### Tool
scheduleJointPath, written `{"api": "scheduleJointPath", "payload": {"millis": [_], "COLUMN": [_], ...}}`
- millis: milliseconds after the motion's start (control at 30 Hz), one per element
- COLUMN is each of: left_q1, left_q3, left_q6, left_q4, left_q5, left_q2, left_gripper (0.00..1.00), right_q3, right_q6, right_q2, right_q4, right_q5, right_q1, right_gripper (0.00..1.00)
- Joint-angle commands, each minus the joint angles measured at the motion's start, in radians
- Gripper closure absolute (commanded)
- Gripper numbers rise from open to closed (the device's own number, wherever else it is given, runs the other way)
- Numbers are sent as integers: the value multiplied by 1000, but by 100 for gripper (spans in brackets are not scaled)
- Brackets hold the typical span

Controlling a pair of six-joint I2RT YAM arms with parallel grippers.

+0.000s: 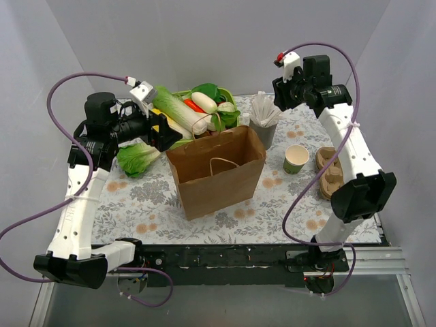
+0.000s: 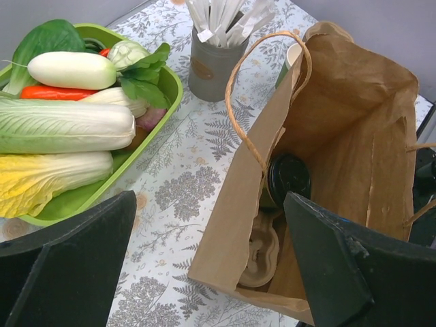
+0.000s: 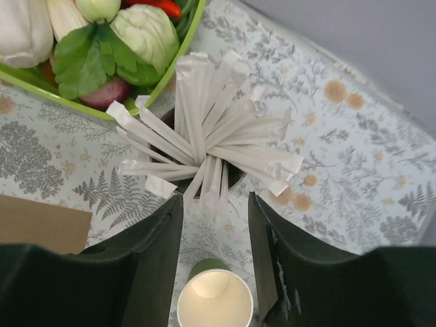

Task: Pack the takeout coffee

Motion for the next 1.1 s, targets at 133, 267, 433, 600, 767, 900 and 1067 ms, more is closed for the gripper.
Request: {"api": "scheduleJointPath", "payload": {"millis": [133,267,433,600,767,900,1067], "left_q1": [0,0,0,0,0,0,0], "left_q3": [55,52,34,39,65,74,82], "left_q6": [72,69,69,75,79,82,73], "left_q4": [-106,-114,-113,-125,-137,-140,-131], "left_q5": [-25,-32,-42,-51,-45,-43,-42], "left_q2": [7,2,-10,-3,28,45,57], "left_gripper": [8,8,8,8,8,8,8], "right_q3": [35,5,-9,-23,-57,-66,-51], "right_q6": [112,106,101,137,134,127,127], "right_q2": [74,72,77,106,123,143,173], "right_q4": [-26,-23,-15,-17,-18,-25,-34], "right_q5": [-138,-172,-242,-287,-301,-328,-342], "right_q1": [-58,-58,-58,-60,-58,-58,-60], "right_gripper": [54,57,60,57,52,51,50]}}
